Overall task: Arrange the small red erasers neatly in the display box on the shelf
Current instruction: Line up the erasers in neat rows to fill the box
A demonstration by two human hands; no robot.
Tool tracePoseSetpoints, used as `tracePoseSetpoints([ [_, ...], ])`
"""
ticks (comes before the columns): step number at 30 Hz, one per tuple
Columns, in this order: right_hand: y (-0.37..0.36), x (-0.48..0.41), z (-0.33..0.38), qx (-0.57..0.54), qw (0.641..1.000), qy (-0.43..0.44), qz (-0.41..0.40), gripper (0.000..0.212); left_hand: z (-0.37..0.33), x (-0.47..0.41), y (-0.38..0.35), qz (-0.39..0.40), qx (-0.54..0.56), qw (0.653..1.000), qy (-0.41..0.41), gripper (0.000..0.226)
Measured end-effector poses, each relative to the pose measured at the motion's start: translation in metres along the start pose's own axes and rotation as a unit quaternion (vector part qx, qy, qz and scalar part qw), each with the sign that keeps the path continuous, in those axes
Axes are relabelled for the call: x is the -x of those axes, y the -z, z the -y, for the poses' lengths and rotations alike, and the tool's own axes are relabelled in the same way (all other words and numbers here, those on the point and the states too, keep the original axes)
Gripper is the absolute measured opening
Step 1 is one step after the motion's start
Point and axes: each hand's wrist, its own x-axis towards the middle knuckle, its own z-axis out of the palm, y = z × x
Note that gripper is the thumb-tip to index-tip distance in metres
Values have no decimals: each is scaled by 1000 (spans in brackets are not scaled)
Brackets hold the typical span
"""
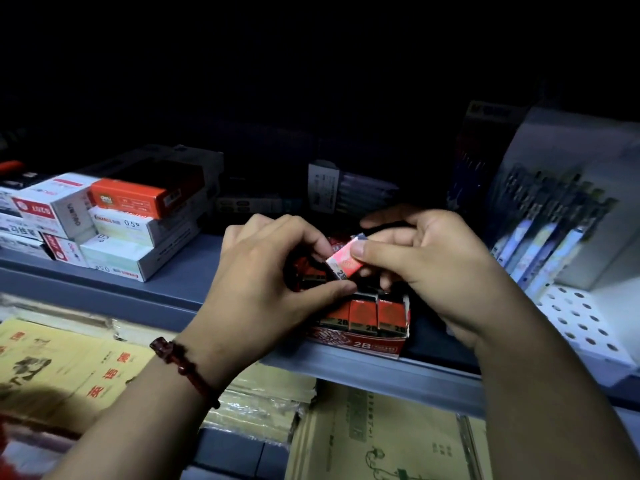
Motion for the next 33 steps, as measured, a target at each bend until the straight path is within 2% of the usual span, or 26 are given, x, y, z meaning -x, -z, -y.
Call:
tracePoseSetpoints([
  [3,3,-2,-2,45,997,31,-56,1,0,1,0,13,-4,1000,-9,33],
  [6,6,-2,-5,104,992,34,-55,7,7,1,0,-9,-7,1000,-10,13],
  [10,-2,0,-9,181,983,34,-24,5,13,2,-1,-38,10,999,25,17],
  [12,-4,-1,-10,220,975,37,-16,10,15,3,-2,-45,23,998,34,16],
  [15,-1,1,-6,291,955,28,41,19,15,2,-4,-49,35,998,29,17],
  [19,8,3,-5,289,951,9,110,22,16,2,-3,-41,76,996,14,19],
  [22,14,5,-4,284,948,12,143,56,20,1,0,-33,87,996,6,20],
  [23,14,5,-3,279,948,11,151,57,20,1,0,-29,94,995,5,21],
  [26,13,5,0,253,957,26,142,16,20,0,1,-20,130,991,15,21],
  [27,12,5,1,247,959,30,136,11,20,0,2,-18,141,990,17,23],
  [29,9,5,-2,246,962,34,116,7,19,0,4,-8,158,987,15,30],
  [33,-2,0,-8,281,957,35,56,11,20,0,5,4,168,986,7,37],
])
